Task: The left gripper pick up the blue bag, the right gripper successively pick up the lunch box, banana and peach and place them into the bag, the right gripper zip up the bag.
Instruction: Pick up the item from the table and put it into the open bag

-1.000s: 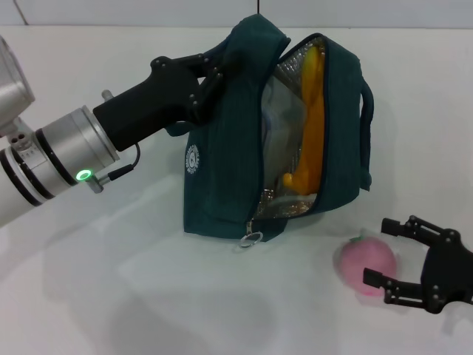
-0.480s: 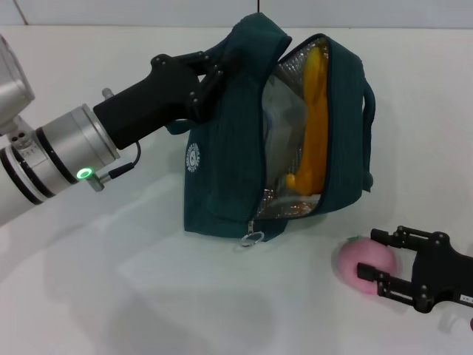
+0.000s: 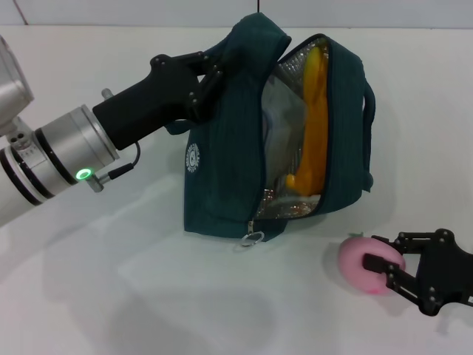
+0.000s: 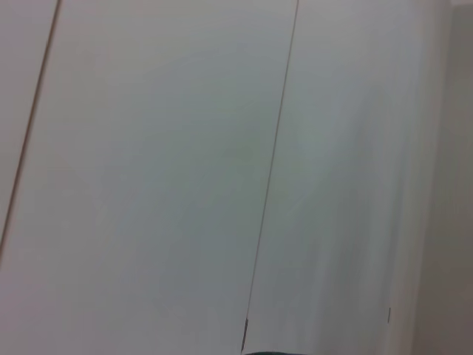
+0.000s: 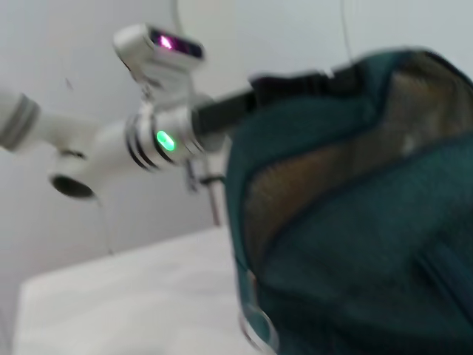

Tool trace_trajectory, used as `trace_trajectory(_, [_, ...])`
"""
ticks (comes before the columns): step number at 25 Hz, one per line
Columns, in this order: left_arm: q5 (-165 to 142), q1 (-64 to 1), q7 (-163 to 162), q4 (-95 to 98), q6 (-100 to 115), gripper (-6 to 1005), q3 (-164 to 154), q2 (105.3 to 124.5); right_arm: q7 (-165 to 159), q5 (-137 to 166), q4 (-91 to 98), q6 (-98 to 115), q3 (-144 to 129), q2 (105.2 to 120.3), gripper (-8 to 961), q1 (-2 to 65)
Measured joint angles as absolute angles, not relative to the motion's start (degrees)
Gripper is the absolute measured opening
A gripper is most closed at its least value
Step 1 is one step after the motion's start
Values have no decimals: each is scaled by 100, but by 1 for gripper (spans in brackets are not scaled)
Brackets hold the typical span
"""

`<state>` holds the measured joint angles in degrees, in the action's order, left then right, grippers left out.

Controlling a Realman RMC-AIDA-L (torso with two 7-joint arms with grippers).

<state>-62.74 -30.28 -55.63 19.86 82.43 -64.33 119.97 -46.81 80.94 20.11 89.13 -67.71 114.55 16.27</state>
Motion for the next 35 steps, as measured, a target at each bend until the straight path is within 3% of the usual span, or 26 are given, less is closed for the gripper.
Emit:
trace_trajectory(1, [-6274, -3024, -5563, 1986, 8245, 36, -6433, 11997, -4681, 8091, 2026, 9025, -6770, 11450, 247, 1635])
trace_trajectory(11, [-6274, -3029, -5469, 1957, 8228, 36, -6428, 11997, -4677, 7456, 2237, 10460, -5889, 11518, 184, 1901])
trace_trajectory(22, [-6221, -3073, -5371, 1845, 8240, 37, -6423, 11997, -6145, 7730, 2996, 9348, -6032, 11542, 183, 3144])
trace_trajectory(28, [-6217, -3071, -5370, 1860, 8260, 37, -6399, 11997, -6833, 8099, 3343, 8911, -6583, 11537, 188, 3484])
trace_trajectory(35, [-6208, -3068, -5370, 1871, 8262, 37, -6398, 11997, -6966, 8208, 3726, 8890, -6751, 11542, 508, 3315])
